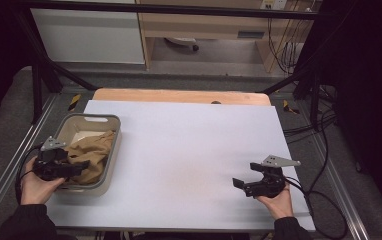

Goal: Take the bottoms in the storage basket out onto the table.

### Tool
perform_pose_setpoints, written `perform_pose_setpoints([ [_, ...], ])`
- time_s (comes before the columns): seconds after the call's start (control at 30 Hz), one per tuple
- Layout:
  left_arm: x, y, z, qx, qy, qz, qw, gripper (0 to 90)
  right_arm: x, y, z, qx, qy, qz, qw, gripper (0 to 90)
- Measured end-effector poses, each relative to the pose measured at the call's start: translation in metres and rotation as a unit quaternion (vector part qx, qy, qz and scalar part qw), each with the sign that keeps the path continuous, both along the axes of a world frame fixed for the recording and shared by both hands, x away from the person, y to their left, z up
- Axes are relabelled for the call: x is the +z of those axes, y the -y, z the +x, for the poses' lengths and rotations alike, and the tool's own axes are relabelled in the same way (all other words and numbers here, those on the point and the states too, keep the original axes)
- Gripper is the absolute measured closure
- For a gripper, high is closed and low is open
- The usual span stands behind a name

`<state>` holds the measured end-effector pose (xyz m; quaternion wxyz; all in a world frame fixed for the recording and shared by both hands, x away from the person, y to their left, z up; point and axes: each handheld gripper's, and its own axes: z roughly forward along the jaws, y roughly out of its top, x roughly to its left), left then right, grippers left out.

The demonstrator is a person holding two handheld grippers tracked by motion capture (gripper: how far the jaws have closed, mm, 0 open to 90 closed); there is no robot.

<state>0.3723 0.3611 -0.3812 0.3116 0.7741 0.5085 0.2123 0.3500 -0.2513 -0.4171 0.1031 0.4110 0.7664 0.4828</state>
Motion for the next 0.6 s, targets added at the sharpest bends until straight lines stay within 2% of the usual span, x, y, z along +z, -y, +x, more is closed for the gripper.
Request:
perform_pose_setpoints([
  [0.1, -0.0025, -0.0004, 0.0005, 0.005, -0.006, 0.007, 0.9999, 14.9, 0.0, 0.0, 0.0, 0.0, 0.002, 0.001, 1.0, 0.7],
  [0.23, -0.0072, -0.0014, 0.0017, 0.008, -0.011, 0.005, 0.9999, 14.9, 0.0001, 0.0001, 0.0, 0.0, 0.002, 0.0, 1.0, 0.6],
  [0.6, -0.0088, -0.001, 0.0024, 0.011, -0.019, 0.015, 0.9997, 19.9, 0.0, 0.0, 0.0, 0.0, 0.0, 0.0, 1.0, 0.6],
])
